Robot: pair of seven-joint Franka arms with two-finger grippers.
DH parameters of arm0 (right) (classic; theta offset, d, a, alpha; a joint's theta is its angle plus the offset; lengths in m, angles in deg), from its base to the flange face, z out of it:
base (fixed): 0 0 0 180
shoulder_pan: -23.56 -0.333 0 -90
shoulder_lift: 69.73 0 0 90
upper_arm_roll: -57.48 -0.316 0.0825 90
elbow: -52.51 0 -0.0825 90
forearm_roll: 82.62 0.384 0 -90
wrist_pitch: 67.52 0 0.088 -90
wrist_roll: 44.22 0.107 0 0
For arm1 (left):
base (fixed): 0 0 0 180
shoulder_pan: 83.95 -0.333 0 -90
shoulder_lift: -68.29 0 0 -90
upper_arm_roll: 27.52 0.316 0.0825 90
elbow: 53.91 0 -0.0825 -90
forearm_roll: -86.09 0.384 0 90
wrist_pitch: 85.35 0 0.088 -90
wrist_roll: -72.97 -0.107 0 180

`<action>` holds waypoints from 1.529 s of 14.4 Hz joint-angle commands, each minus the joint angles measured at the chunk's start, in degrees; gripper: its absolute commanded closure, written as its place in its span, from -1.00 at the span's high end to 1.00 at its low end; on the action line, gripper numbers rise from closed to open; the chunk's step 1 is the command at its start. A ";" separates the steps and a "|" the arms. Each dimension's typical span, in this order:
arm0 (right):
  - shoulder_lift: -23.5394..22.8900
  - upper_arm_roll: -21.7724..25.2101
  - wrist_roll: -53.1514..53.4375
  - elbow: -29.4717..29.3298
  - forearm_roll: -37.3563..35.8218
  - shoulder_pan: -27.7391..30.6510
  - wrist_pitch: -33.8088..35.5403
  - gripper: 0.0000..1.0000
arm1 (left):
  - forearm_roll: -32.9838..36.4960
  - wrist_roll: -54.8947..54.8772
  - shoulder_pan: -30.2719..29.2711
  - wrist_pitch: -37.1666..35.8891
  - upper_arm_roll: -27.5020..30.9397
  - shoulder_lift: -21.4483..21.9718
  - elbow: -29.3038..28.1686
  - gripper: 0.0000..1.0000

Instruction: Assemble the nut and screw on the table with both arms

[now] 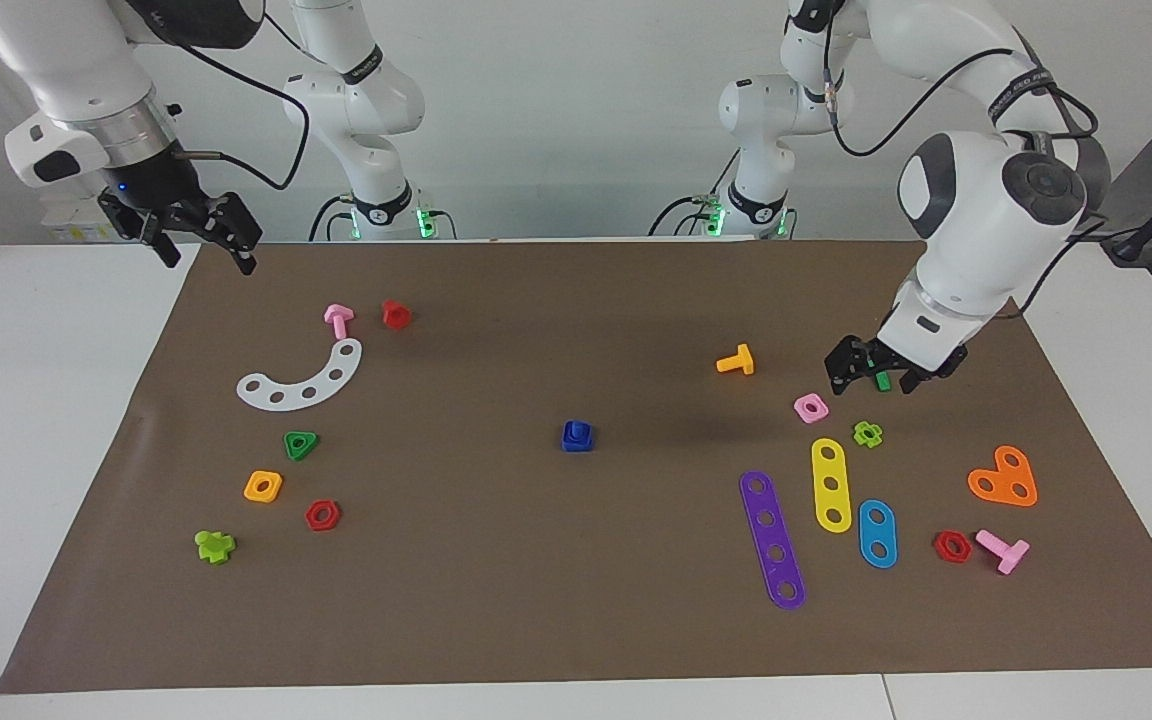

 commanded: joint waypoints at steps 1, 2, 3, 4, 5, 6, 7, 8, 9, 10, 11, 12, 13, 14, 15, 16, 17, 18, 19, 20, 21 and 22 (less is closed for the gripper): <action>0.94 -0.36 1.02 1.14 -1.23 0.08 0.45 1.00 | -0.12 0.84 0.13 -2.45 0.21 6.10 -3.27 1.00; 0.94 -0.36 1.03 1.06 -1.23 0.08 0.45 1.00 | -0.12 0.93 0.13 -3.51 0.21 7.51 -3.27 1.00; 0.94 -0.36 1.03 1.06 -1.23 0.08 0.45 1.00 | -0.12 0.84 0.13 -4.39 0.21 8.83 -3.27 1.00; 0.94 -0.36 1.20 1.06 -1.23 -0.01 0.01 1.00 | -0.12 0.93 0.04 -4.83 0.21 9.88 -3.27 1.00; 0.94 -0.36 1.38 0.97 -1.14 -0.01 0.01 1.00 | -0.12 0.84 0.04 -4.92 0.21 10.50 -3.19 1.00; 0.94 -0.36 1.29 0.88 -1.14 0.08 0.27 1.00 | -0.12 0.75 0.04 -5.10 0.21 10.51 -3.10 1.00; 0.94 -0.36 1.21 0.79 -1.14 0.17 0.53 1.00 | -0.12 0.75 0.04 -5.01 0.21 10.60 -3.01 1.00; 0.94 -0.27 0.94 0.88 -1.05 0.26 0.45 1.00 | -0.21 0.66 0.04 -4.84 0.21 10.51 -2.83 1.00; 0.94 -0.27 0.85 0.88 -1.05 0.26 0.10 1.00 | -0.21 0.66 0.04 -4.83 0.21 10.51 -2.66 1.00; 0.94 -0.27 0.77 0.88 -1.05 0.26 0.10 1.00 | -0.30 0.58 0.04 -4.66 0.13 10.51 -2.66 1.00; 0.94 -0.27 0.68 0.88 -1.05 0.17 0.62 1.00 | -0.47 0.58 0.04 -4.40 0.12 10.51 -2.66 1.00; 0.94 -0.27 0.76 0.88 -0.88 0.17 0.80 1.00 | -1.43 0.58 0.04 -4.39 0.12 10.51 -2.57 1.00; 0.94 -0.27 0.77 0.97 -0.70 0.17 0.63 1.00 | -2.66 0.58 -0.05 -4.39 0.21 10.51 -2.48 1.00; 0.94 -0.18 0.77 0.97 -0.79 -0.01 0.45 1.00 | -3.02 0.49 -0.05 -4.83 0.30 10.51 -2.57 1.00; 0.94 0.34 0.85 0.97 -0.79 -1.05 0.54 1.00 | -2.93 0.31 0.04 -5.10 0.30 10.51 -2.57 1.00; 0.94 1.48 1.29 0.97 -0.70 -2.63 0.54 1.00 | -2.93 0.57 0.04 -5.27 0.30 10.51 -2.57 1.00; 0.94 2.01 1.21 0.97 -0.79 -2.90 0.54 1.00 | -2.93 0.66 0.04 -5.71 0.30 10.51 -2.48 1.00; 0.94 2.01 1.20 1.14 -0.79 -2.65 0.45 1.00 | -2.85 0.75 0.13 -5.89 0.21 10.51 -2.48 1.00; 1.03 2.19 1.12 1.32 -0.79 -3.08 0.45 1.00 | -2.76 0.58 0.13 -5.80 0.21 10.51 -2.57 1.00; 1.03 2.28 1.12 1.41 -0.79 -3.08 0.45 1.00 | -2.76 0.58 0.04 -5.97 0.21 10.60 -2.48 1.00; 1.29 2.28 1.12 1.50 -0.79 -3.08 0.45 1.00 | -2.76 0.58 0.04 -6.41 0.21 10.86 -2.66 1.00; 1.38 2.28 1.12 1.76 -0.87 -3.08 0.45 1.00 | -2.67 0.58 0.04 -6.50 0.21 11.04 -2.66 1.00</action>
